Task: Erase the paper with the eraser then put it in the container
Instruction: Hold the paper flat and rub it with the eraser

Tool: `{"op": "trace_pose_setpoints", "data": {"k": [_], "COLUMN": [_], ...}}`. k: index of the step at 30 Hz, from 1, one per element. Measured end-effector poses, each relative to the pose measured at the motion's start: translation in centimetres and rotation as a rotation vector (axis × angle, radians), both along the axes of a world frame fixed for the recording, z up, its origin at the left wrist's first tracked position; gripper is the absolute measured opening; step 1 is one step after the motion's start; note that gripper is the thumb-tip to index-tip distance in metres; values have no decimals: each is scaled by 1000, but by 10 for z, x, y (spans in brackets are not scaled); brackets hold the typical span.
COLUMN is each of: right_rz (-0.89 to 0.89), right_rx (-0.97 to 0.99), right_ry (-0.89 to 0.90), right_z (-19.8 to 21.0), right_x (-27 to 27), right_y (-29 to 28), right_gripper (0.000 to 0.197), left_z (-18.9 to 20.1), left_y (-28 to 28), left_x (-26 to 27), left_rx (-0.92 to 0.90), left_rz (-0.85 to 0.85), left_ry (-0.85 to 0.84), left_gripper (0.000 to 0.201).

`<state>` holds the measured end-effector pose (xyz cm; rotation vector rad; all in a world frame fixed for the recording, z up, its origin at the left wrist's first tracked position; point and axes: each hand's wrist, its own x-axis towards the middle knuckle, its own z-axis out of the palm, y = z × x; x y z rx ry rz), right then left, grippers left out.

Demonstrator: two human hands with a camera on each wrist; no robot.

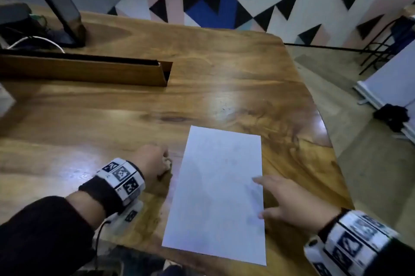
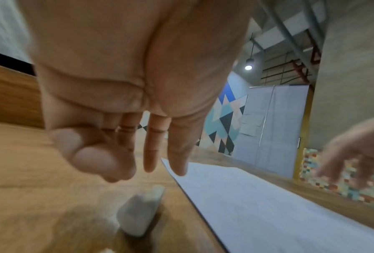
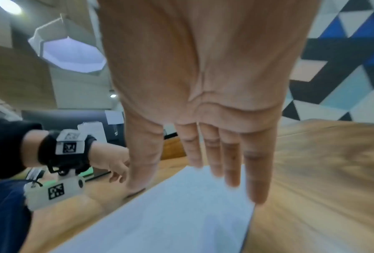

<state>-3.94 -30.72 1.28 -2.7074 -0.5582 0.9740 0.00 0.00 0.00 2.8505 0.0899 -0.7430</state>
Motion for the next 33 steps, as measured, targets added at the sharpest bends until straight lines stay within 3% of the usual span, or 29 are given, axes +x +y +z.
{"op": "trace_pose_setpoints", "data": {"k": [4,9,12,19,24,27,33], "right_rz": [28,-36,-9,-2,63,100,135], "right_rx": [-46,-174,-200,-201,-164,-37,-26], "right_ry": [-47,-108,-59,-25,-136,-112,-123], "right_z": [-19,-47,-60,-68,-64,-66,-71], "right_x": [52,99,100,69,62,70,70], "right_y": [46,77,81,86,107,115,112], "right_gripper": [114,128,130,131,127,122,128], "left_z": [-14,-24,-25,-21,-20,-19,-23], "left_y": [-6,-3,2,7,-8,-19,-42], "left_x": [7,12,13,15,37,53,79], "left_rx": [47,24,-18,-311,-336,-294,-209], "left_rz": [39,73,89,84,68,52,-41], "left_ry": [30,31,26,-89,-64,-110,-160], "left_gripper": [26,26,26,12,14,22,18]}}
